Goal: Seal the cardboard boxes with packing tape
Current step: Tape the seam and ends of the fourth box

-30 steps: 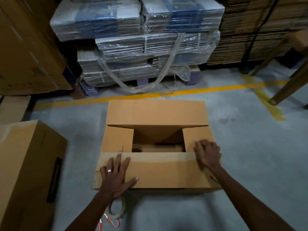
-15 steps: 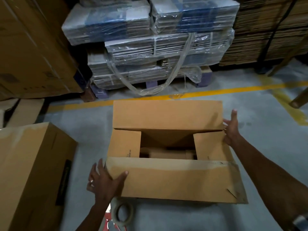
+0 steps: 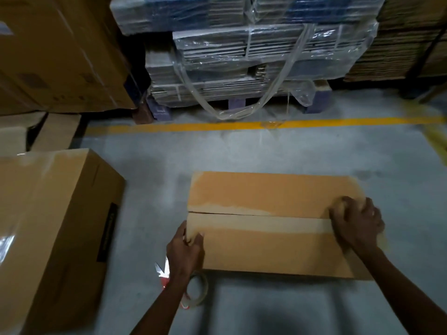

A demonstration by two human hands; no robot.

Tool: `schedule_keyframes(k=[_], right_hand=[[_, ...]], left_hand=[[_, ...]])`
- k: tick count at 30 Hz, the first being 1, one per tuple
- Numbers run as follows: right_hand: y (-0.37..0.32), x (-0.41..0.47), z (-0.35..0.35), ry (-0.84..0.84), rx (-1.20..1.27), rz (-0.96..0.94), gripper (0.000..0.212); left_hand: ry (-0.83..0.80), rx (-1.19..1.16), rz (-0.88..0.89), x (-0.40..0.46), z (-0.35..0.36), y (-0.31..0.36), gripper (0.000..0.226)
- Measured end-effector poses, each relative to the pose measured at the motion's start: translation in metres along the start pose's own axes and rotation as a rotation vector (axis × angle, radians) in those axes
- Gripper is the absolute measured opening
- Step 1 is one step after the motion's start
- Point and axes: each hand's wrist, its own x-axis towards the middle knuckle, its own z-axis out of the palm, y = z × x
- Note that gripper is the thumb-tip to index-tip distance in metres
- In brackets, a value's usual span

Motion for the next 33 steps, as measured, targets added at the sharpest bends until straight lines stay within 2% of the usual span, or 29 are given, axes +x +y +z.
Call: schedule_keyframes(k=[1, 3, 5, 7, 9, 11, 15, 17, 19, 21, 22, 23, 25, 27, 29, 31, 33], right_hand=[[-0.002, -0.005, 0.010, 0.032, -0.048, -0.017, 0.067], [-0.012, -0.016, 0.024, 0.051, -0.107, -0.088, 0.063], [-0.022, -0.025, 0.034, 0.031, -0.104, -0.164, 0.060], [-0.036, -0.032, 0.038, 0.002, -0.080, -0.210, 0.063], [-0.050, -0.043, 0.045, -0.049, -0.134, -0.276, 0.071], [-0.057, -0.054, 0.052, -0.066, -0.197, -0.361, 0.074], [-0.058, -0.055, 0.048, -0.066, -0.187, -0.358, 0.074], [-0.060, -0.057, 0.043, -0.082, -0.167, -0.360, 0.072], [-0.067, -0.060, 0.038, -0.077, -0.128, -0.375, 0.070], [-0.078, -0.066, 0.035, -0.042, -0.078, -0.392, 0.069], [-0.085, -0.071, 0.035, -0.033, -0.059, -0.409, 0.067], [-0.094, -0.075, 0.037, -0.024, -0.045, -0.433, 0.066], [-0.112, -0.086, 0.041, -0.016, -0.006, -0.482, 0.061], [-0.128, -0.099, 0.046, -0.012, 0.044, -0.522, 0.056], [-0.142, -0.114, 0.049, -0.010, 0.102, -0.565, 0.053], [-0.152, -0.129, 0.050, -0.025, 0.187, -0.584, 0.049], [-0.157, -0.147, 0.048, -0.047, 0.273, -0.596, 0.046]], left_hand=[[-0.005, -0.025, -0.008, -0.007, 0.004, 0.003, 0.046], [-0.030, 0.019, 0.015, -0.015, 0.009, 0.006, 0.066], [-0.101, 0.109, 0.125, -0.009, 0.011, 0.011, 0.089], [-0.210, 0.194, 0.279, 0.009, 0.014, 0.018, 0.098], [-0.310, 0.283, 0.332, 0.025, 0.019, 0.021, 0.085], [-0.324, 0.319, 0.352, 0.030, 0.025, 0.016, 0.072], [-0.369, 0.196, 0.423, 0.035, 0.021, -0.004, 0.067], [-0.307, 0.072, 0.379, 0.038, 0.010, -0.019, 0.061], [-0.082, -0.052, 0.264, 0.030, -0.004, -0.042, 0.049], [0.090, -0.039, 0.158, 0.013, -0.014, -0.074, 0.034], [0.105, 0.026, 0.114, 0.001, -0.015, -0.093, 0.029], [0.061, 0.099, 0.075, -0.010, -0.015, -0.109, 0.025], [-0.147, 0.319, -0.016, -0.037, -0.009, -0.137, 0.023], [-0.365, 0.622, 0.014, -0.063, 0.003, -0.157, 0.037], [-0.566, 0.770, 0.079, -0.079, 0.020, -0.167, 0.056], [-0.596, 0.885, 0.141, -0.084, 0.037, -0.172, 0.059], [-0.572, 0.950, 0.166, -0.083, 0.046, -0.167, 0.047]])
